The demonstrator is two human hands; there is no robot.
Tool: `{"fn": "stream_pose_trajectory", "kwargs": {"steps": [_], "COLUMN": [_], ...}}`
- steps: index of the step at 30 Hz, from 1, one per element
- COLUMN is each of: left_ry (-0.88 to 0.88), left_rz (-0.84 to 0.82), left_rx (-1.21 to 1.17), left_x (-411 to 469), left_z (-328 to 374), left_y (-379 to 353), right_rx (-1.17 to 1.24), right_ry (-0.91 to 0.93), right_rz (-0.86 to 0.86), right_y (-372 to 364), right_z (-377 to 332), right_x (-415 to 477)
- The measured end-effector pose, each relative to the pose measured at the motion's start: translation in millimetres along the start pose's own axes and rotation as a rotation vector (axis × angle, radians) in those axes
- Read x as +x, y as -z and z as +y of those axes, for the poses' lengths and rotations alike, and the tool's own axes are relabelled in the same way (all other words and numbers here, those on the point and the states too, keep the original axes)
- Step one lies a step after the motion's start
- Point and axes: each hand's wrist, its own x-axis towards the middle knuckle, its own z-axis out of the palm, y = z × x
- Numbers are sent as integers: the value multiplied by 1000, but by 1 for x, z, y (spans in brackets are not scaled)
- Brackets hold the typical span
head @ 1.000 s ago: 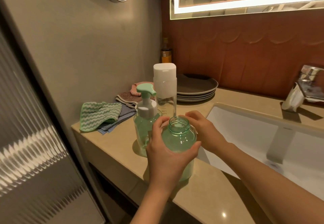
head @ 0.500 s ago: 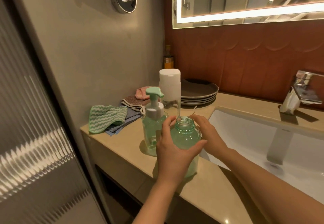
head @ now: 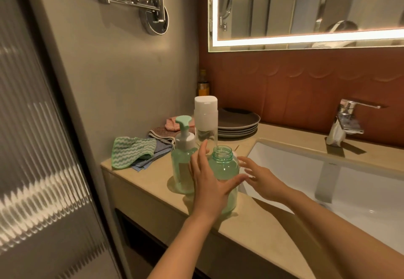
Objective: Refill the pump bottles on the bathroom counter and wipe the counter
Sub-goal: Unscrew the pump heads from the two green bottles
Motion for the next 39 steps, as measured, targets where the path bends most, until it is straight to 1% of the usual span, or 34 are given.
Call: {"fn": "stream_pose_trajectory", "kwargs": {"steps": [3, 6, 9, 11, 14, 17, 18, 22, 26, 30, 36, 39], "left_ry": [9, -4, -121, -161, -149, -119, -103, -15, 16, 36, 65, 69], "left_rz": [-10, 17, 177, 291, 398, 460, 473, 482, 449, 415, 398, 376], "left_rx": [11, 72, 148, 88, 18, -2, -9, -69, -86, -77, -82, -84], "left_x": [-3, -5, -7, -6, 0, 8, 11, 19, 23, 25, 24, 22], "left_z": [2, 0, -9, -15, -21, -31, -34, -39, -46, -51, -47, -43], "left_y": [2, 5, 12, 17, 26, 32, 34, 38, 38, 39, 44, 47], "right_rx": [-28, 22, 73, 70, -31, -216, -244, -253, -249, -174, -122, -91], "right_ry": [-3, -5, 13, 24, 74, 57, 57, 45, 50, 83, -11, -26], "right_rz": [-52, -68, -54, -63, -17, 11, 25, 41, 9, 39, 52, 54], "right_y": [-3, -7, -12, -16, -24, -29, -30, -27, -27, -29, -30, -26], "right_z": [-1, -3, -3, -1, 4, 21, 23, 14, 9, 6, 12, 9], "right_x": [-6, -2, 7, 15, 31, 54, 61, 72, 74, 72, 68, 62]}}
